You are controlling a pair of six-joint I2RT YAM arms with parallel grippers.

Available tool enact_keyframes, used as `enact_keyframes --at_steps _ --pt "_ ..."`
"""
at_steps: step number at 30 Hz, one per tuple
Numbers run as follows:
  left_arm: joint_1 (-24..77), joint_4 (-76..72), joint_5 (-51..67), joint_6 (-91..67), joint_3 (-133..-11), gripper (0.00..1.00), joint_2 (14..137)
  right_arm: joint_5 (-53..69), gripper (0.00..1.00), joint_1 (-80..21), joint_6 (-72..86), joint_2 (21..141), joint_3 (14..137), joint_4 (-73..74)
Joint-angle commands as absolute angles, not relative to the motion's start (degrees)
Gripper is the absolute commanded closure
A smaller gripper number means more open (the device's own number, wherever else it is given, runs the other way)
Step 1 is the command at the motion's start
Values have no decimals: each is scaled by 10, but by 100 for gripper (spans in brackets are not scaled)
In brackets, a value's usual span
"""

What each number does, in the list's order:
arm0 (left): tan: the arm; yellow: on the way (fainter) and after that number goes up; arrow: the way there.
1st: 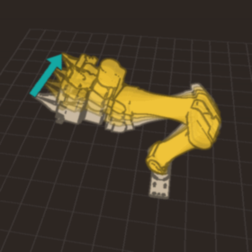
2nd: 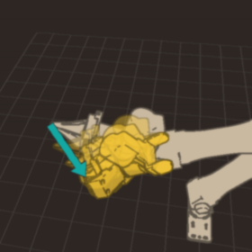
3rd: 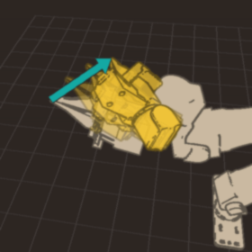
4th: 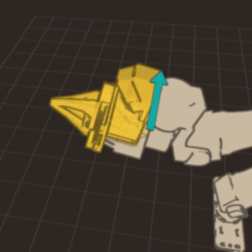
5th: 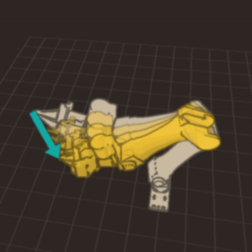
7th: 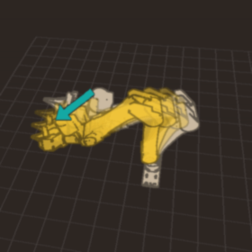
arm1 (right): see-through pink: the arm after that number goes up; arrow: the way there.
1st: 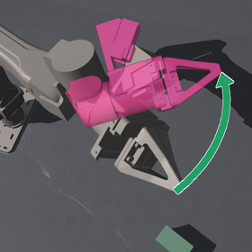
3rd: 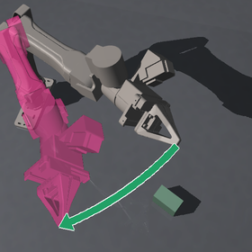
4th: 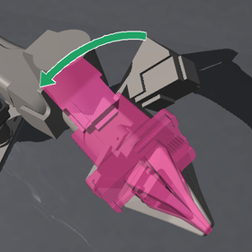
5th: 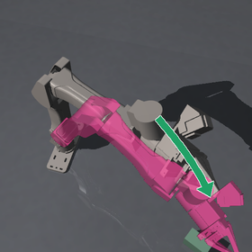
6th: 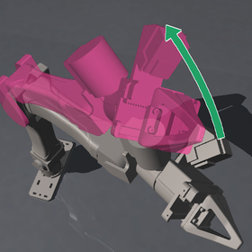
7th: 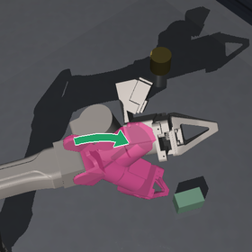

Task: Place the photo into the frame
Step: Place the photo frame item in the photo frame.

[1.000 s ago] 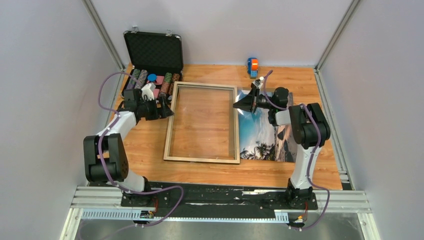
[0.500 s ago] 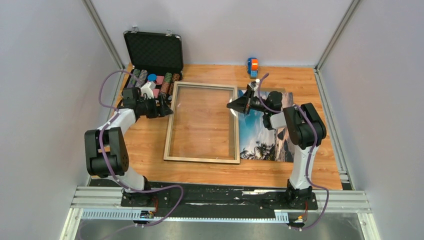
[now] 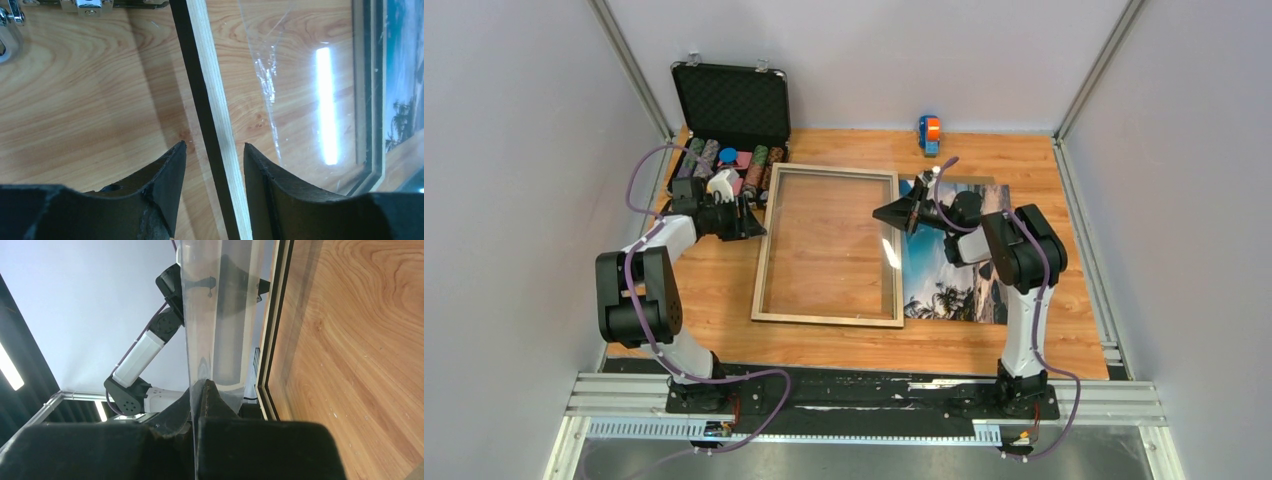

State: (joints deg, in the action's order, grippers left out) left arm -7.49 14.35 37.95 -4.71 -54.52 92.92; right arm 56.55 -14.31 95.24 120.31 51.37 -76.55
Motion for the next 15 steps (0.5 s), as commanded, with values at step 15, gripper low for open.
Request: enact_keyframes --at_steps 15 --pt "-80 149 403 -28 -567 66 932 523 100 -161 990 1228 507 -860"
